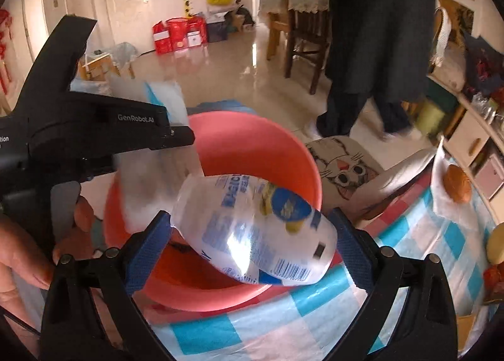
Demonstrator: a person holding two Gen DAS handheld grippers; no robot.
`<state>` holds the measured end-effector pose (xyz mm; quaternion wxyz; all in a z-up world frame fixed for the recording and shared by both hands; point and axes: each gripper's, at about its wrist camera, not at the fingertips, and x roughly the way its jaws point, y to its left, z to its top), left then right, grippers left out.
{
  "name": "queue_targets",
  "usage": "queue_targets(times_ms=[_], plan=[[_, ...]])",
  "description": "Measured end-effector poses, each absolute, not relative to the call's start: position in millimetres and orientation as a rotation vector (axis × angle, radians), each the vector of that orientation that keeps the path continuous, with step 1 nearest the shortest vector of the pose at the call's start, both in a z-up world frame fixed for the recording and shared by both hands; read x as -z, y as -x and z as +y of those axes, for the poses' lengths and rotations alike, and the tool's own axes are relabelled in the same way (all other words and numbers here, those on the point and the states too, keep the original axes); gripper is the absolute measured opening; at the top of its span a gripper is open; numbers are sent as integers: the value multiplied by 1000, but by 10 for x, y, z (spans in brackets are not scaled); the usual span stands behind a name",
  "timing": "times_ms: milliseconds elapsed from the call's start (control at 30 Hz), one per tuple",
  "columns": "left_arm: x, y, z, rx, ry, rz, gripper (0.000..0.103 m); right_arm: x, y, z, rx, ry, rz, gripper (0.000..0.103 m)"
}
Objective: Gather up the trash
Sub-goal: 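Open both tools over the pink bucket, dropping wipe pack and bottle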
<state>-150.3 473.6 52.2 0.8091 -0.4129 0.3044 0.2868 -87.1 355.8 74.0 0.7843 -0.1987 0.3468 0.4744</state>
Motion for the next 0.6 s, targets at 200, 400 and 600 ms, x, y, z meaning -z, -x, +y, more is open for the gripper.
queue_targets(times_ms=[200, 400, 600], plan=[[-607, 1589, 4730, -639, 855, 628, 60, -736, 888, 3409, -1021, 395, 737, 99], [-668, 1580, 4737, -639, 829, 620, 66, -770, 916, 3313, -1033, 354, 727, 99], [-678, 1609, 4787, -670, 833, 612, 67, -765, 926, 3294, -1041, 343, 712, 99]])
